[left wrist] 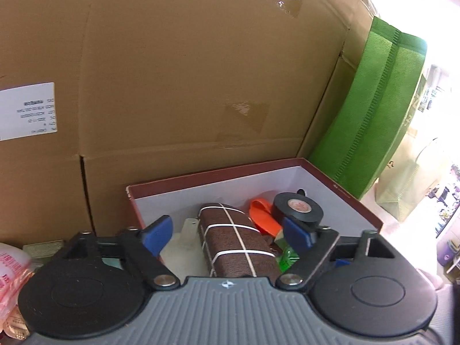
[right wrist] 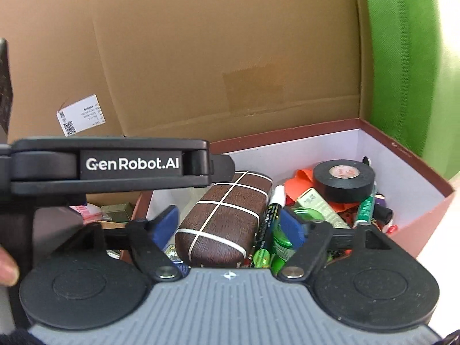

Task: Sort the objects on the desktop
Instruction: 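Carry the glasses case into the red-brown box and open both tools, then withdraw both tools from the red-brown box back toward the pile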

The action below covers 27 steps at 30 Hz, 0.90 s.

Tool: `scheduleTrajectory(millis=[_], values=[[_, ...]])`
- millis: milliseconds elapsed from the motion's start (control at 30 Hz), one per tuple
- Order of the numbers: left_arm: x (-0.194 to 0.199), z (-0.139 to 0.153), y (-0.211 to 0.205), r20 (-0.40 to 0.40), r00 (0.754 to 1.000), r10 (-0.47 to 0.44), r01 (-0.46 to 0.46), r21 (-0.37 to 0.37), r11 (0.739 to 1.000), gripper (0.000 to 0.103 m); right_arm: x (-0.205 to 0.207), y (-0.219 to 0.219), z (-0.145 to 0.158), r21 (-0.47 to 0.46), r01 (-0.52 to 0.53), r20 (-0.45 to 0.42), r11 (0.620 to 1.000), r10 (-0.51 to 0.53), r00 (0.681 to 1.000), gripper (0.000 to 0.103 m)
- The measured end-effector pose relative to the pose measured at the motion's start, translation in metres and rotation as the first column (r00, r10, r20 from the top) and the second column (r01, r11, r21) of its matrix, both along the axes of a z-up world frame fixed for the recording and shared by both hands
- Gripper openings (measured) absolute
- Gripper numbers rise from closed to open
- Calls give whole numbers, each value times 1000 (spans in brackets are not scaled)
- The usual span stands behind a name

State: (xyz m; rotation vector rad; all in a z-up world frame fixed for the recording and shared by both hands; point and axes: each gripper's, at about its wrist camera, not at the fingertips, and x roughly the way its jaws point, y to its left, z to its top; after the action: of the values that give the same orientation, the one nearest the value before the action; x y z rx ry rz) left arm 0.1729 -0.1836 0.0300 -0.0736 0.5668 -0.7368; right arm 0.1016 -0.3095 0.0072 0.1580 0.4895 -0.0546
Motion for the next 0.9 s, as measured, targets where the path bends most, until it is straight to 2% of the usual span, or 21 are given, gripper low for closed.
scheduleTrajectory(millis=[67,300,333,367,400,633,700,900], values=[[-1,-1,0,10,1000,13,-13,6,1000,93,-4,-1,2,-9,-7,3,1000,7,1000,80],[-9,1,3,37,999,17,-18,24,1000,94,-12,4,2,-30,-6,-10,1000,6,1000,83],[-12,2,3,46,999,23,-24,35,999,95,-13,5,3,-36,-5,-9,999,5,1000,85],[-15,3,3,56,998,30,-33,43,999,95,-15,6,4,-41,-3,-6,999,3,1000,92],[-18,4,4,66,997,35,-38,47,998,95,-17,8,4,-46,0,0,999,0,1000,93],[-46,11,13,117,990,84,-93,76,993,98,-32,13,10,-64,-4,15,998,5,1000,95],[-54,12,15,122,988,96,-106,85,991,98,-38,14,12,-68,-1,24,998,3,1000,100],[-78,15,27,107,985,135,-145,88,985,98,-58,20,18,-75,-12,48,997,15,999,101]])
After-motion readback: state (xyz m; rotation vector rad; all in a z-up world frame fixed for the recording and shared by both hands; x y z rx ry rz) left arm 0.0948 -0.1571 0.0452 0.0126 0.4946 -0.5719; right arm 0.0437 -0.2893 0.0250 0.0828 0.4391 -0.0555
